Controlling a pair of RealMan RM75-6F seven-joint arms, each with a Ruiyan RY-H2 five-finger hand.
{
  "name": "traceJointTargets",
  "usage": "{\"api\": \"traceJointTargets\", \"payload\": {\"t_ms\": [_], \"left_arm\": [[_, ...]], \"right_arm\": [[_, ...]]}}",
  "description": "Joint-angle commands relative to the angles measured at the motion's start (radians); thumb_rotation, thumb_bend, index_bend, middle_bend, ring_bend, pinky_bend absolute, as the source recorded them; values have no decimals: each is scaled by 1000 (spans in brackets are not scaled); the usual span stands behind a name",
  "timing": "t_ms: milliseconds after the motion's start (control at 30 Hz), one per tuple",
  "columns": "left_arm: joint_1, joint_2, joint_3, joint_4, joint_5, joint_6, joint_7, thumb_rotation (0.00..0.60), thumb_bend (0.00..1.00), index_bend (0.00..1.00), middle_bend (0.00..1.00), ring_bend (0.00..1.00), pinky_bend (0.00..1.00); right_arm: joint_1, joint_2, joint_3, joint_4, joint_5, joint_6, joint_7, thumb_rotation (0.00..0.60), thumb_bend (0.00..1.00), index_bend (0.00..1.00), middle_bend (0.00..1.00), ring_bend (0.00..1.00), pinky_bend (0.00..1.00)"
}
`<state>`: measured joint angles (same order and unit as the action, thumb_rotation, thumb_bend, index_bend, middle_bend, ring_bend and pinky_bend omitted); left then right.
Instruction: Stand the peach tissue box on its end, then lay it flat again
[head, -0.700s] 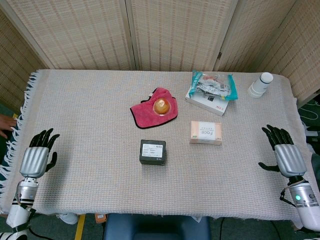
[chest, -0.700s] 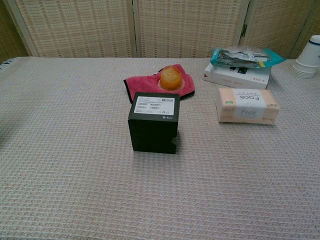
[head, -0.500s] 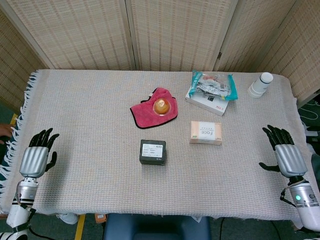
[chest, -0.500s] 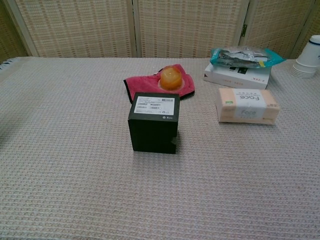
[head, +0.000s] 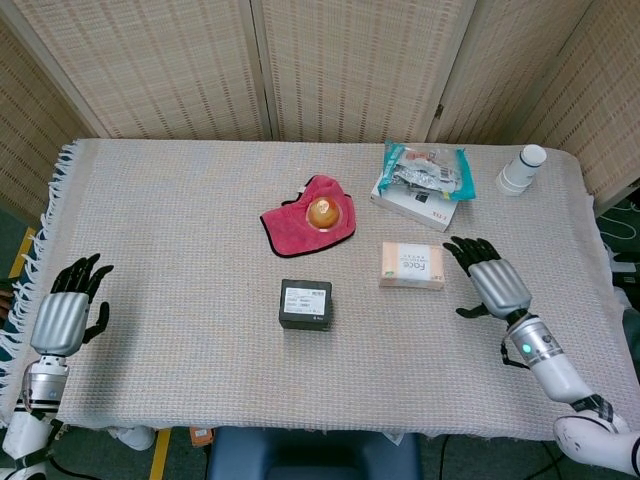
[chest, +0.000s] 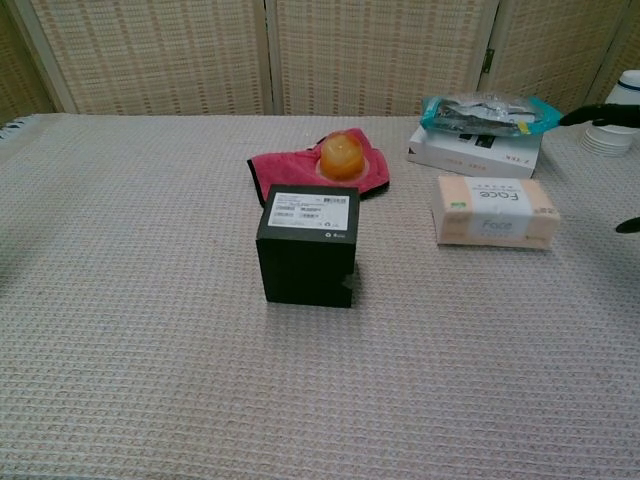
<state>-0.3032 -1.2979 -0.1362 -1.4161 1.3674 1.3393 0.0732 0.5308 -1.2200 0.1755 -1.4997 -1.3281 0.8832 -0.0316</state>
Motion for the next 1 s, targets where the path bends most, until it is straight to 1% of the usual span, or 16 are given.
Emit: {"api": "traceJointTargets", "payload": {"t_ms": [33,67,133,233,400,567,767,1000], "left_arm": [[5,8,-5,-4,2,11,-13,600,552,176,0,0,111],[7,11,-7,-5,0,13,-16,600,552,175,0,0,110],[9,14,-11,-5,-3,18,-20,600,552,175,0,0,110],[11,19,-15,-7,-8,21,-27,600,552,175,0,0,110],[13,25,-18,-11,-11,21,-37,600,551,176,0,0,111],[11,27,-15,-14,-13,10,-35,600,552,175,0,0,110],[10,25,-14,-11,-13,7,-36,600,552,175,0,0,110],[10,25,-17,-9,-19,5,-38,600,552,175,0,0,111]], "right_arm": [[161,-81,60,40,140,-177,-112,600,8,0,0,0,0],[191,-104,70,56,184,-204,-136,600,8,0,0,0,0],[231,-148,82,93,248,-219,-172,600,8,0,0,0,0],[288,-195,84,139,350,-247,-229,600,8,0,0,0,0],[344,-238,66,185,484,-242,-305,600,8,0,0,0,0],[377,-256,29,215,606,-236,-364,600,8,11,1,0,0],[408,-280,4,243,687,-226,-396,600,7,61,47,0,0],[431,-297,-17,255,734,-214,-417,600,8,143,103,0,0]]}}
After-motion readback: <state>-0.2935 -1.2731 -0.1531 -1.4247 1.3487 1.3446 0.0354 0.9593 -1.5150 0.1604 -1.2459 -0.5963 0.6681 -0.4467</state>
